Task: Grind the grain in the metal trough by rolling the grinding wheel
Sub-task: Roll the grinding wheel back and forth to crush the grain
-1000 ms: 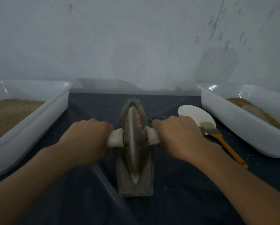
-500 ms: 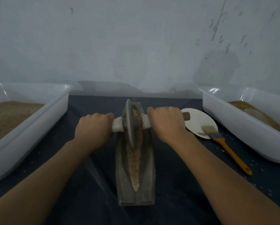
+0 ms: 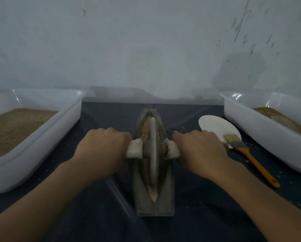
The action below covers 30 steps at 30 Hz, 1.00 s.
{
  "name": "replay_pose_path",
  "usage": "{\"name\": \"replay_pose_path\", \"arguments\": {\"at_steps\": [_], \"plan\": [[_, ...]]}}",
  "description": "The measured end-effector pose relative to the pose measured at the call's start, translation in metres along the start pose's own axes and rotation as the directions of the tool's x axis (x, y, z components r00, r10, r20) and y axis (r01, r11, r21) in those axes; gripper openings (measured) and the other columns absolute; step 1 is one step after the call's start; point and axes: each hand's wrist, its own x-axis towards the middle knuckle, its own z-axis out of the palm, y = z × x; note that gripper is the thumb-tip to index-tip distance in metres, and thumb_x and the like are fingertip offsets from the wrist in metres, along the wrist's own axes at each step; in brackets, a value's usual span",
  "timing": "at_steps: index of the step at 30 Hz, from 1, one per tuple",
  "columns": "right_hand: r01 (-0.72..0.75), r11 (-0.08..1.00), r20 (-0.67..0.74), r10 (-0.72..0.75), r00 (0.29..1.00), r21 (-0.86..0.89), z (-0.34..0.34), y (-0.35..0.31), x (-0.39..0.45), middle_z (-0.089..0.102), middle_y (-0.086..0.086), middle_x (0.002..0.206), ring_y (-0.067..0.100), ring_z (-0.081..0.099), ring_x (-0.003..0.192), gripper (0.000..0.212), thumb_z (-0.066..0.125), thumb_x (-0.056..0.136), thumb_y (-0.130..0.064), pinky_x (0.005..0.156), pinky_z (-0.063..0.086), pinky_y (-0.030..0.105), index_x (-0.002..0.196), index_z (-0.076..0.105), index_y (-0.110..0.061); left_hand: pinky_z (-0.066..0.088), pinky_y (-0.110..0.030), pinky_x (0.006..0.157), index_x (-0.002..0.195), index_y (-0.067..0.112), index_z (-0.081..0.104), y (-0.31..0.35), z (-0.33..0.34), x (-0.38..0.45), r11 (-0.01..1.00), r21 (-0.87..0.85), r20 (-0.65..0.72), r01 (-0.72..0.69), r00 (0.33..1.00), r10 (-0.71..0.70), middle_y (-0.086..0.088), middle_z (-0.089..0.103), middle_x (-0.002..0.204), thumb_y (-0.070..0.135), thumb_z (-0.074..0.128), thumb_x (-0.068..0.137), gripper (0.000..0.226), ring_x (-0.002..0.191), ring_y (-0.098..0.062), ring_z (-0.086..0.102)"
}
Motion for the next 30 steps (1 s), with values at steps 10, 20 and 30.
{"name": "replay_pose_path", "arguments": {"at_steps": [10,20,30], "plan": [[-0.064,0.995,-0.057,0.059,0.997,-0.083,0.032,0.006,0.059,0.053,-0.002,0.064,0.023,0.05,0.054,0.027,0.067,0.077,-0.025,0.048,0.017,0.028,0.076,0.04,-0.023,0.033,-0.032,0.056,0.077,0.028,0.038,-0.006,0.04,0.049,0.989,-0.084,-0.056,0.123,0.99,-0.128,0.004,0.053,0.072,0.035,0.057,0.081,0.021,0.064,-0.024,0.053],[0.054,0.988,0.14,-0.074,0.987,0.145,-0.019,0.002,-0.013,0.031,-0.01,0.061,0.012,0.034,0.053,0.043,0.061,0.08,-0.038,0.047,0.015,0.029,0.07,0.019,-0.033,0.018,-0.027,0.048,0.07,0.036,0.02,0.003,-0.015,-0.014,1.0,0.021,0.051,-0.012,0.999,0.011,0.01,0.027,0.061,0.053,0.057,0.074,0.04,0.053,-0.007,0.03],[-0.027,0.999,-0.001,0.027,1.0,0.035,0.029,0.012,0.05,0.061,0.0,0.078,0.022,0.044,0.058,0.031,0.062,0.081,-0.033,0.05,0.023,0.029,0.079,0.032,-0.027,0.034,-0.029,0.05,0.073,0.026,0.036,-0.001,0.036,0.04,0.996,-0.018,-0.106,0.082,0.991,-0.083,0.005,0.056,0.068,0.033,0.062,0.078,0.027,0.059,-0.021,0.057]]}}
